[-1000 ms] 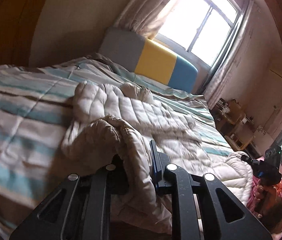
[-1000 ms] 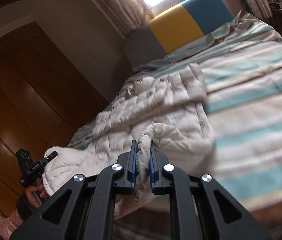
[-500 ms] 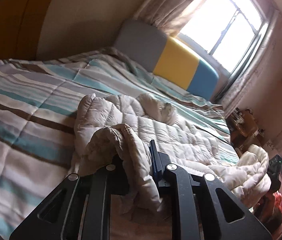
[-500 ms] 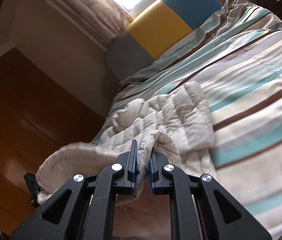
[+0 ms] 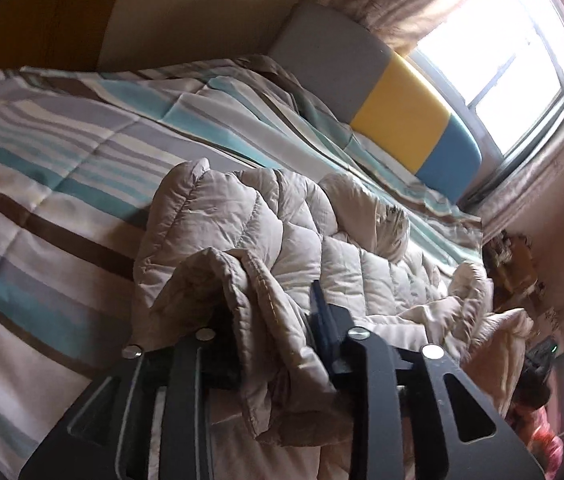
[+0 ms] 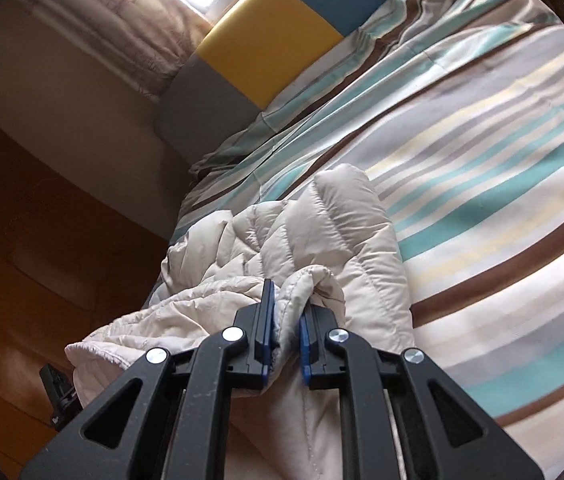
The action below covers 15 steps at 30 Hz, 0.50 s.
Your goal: Fold large clothes
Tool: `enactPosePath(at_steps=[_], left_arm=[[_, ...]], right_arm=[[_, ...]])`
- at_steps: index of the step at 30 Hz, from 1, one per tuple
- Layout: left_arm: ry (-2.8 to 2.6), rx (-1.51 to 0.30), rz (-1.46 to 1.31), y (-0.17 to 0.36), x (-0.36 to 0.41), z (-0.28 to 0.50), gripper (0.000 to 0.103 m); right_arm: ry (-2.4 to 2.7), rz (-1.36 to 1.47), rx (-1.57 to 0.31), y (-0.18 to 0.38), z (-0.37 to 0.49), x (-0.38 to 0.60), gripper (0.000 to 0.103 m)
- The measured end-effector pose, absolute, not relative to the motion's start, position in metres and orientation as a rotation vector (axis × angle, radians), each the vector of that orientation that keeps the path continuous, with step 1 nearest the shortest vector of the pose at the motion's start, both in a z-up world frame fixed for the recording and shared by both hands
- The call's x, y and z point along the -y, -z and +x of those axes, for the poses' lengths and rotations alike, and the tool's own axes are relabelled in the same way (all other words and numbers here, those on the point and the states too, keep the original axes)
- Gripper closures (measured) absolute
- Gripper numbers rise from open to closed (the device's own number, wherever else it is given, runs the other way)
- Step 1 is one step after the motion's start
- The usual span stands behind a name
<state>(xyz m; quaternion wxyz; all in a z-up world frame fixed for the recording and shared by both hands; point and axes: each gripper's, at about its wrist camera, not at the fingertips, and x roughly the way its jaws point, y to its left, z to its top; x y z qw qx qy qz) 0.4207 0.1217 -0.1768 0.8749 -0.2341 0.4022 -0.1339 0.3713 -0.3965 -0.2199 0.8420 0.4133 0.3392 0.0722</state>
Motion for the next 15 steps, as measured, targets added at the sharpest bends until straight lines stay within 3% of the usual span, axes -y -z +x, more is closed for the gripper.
enactPosePath(at_steps=[3,4,5,6,8,13,15], left_arm=[[0.273,-0.8,-0.541,0.175,-0.128,0.419,0.047],[0.263,-0.789,-0.546,0.174,-0.129,0.42,0.041],[0.251,-0.771,-0.548,0.171,-0.13,0.419,0.025],[0.238,-0.744,-0.553,0.168,-0.133,0.416,0.015],[0.219,-0.669,-0.567,0.162,-0.141,0.407,0.008],[0.124,-0.703,-0.546,0.166,-0.157,0.402,0.006],[0.096,-0.71,-0.551,0.17,-0.164,0.396,0.006]], right_arm=[[-0.159,0.903,-0.692,0.228,0.37,0.4,0.087],[-0.163,0.919,-0.678,0.229,0.369,0.402,0.078],[-0.17,0.942,-0.654,0.23,0.366,0.406,0.065],[-0.174,0.95,-0.635,0.228,0.358,0.408,0.06],[-0.17,0.95,-0.594,0.223,0.35,0.412,0.043],[-0.158,0.841,-0.574,0.206,0.336,0.408,0.035],[-0.111,0.803,-0.542,0.196,0.322,0.409,0.017]])
